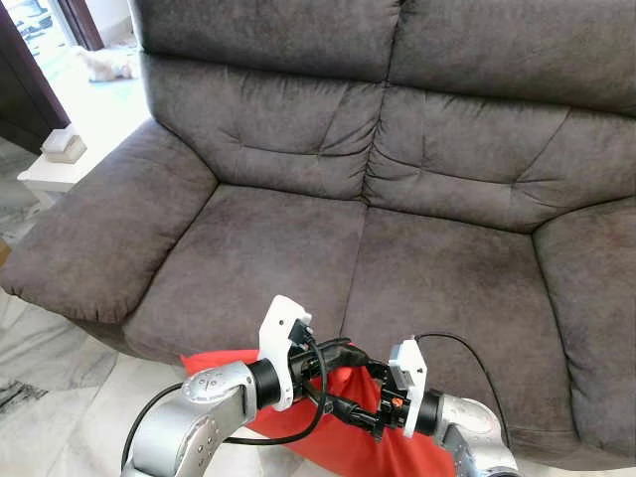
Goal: Move the pillow to the sofa from floor
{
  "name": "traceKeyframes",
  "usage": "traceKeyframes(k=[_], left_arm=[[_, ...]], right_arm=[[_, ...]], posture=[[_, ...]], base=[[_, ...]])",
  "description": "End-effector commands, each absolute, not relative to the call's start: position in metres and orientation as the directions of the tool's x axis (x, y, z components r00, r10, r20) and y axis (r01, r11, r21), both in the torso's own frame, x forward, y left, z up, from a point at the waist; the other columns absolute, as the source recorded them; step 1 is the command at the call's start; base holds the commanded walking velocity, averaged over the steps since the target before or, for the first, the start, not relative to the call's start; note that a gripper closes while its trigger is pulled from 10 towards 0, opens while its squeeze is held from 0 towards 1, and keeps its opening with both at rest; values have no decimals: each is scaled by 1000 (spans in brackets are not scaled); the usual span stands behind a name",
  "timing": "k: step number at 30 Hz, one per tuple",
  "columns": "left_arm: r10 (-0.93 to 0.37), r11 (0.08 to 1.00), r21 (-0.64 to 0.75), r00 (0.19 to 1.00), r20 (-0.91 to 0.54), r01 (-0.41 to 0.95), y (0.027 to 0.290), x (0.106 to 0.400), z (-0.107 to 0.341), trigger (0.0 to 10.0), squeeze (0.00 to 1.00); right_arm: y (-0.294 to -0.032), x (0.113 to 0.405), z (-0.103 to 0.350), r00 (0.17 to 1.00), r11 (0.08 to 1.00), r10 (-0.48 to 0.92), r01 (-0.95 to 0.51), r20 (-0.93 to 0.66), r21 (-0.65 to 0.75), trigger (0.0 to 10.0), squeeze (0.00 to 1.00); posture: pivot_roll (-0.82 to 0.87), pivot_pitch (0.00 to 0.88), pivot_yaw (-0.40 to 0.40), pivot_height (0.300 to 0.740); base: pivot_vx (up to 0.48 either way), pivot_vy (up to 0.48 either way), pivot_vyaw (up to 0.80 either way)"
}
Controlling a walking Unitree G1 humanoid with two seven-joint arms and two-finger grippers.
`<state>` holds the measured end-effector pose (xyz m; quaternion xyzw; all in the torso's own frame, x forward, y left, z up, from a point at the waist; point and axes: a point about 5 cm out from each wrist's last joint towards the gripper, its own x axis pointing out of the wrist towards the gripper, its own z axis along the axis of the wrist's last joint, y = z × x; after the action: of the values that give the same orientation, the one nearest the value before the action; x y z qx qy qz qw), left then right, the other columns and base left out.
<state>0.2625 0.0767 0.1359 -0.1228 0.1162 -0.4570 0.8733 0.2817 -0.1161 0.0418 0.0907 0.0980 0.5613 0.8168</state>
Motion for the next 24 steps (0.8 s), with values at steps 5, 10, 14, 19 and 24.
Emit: traceKeyframes(k=[5,10,14,19,24], left_arm=[[-873,439,-272,478,95,856,55,262,177,10000,0],[-889,402,-272,444,111,874,43,261,181,10000,0],[-902,351,-283,403,154,893,27,258,189,10000,0],[-908,324,-296,383,168,899,20,256,191,10000,0],[-910,322,-302,381,161,897,21,254,189,10000,0]], right_arm=[[-113,273,31,350,364,931,-892,-101,268,0,0],[-112,271,30,340,353,935,-894,-96,275,0,0],[-114,270,29,352,365,931,-890,-97,274,0,0],[-116,271,30,380,391,920,-882,-92,265,0,0],[-119,272,29,391,403,915,-877,-98,262,0,0]], posture=[[216,175,-5,737],[218,179,-7,737],[210,187,-5,737],[207,197,-6,737],[212,202,-6,737]], base=[[0,0,0],[0,0,0],[0,0,0],[0,0,0],[0,0,0]])
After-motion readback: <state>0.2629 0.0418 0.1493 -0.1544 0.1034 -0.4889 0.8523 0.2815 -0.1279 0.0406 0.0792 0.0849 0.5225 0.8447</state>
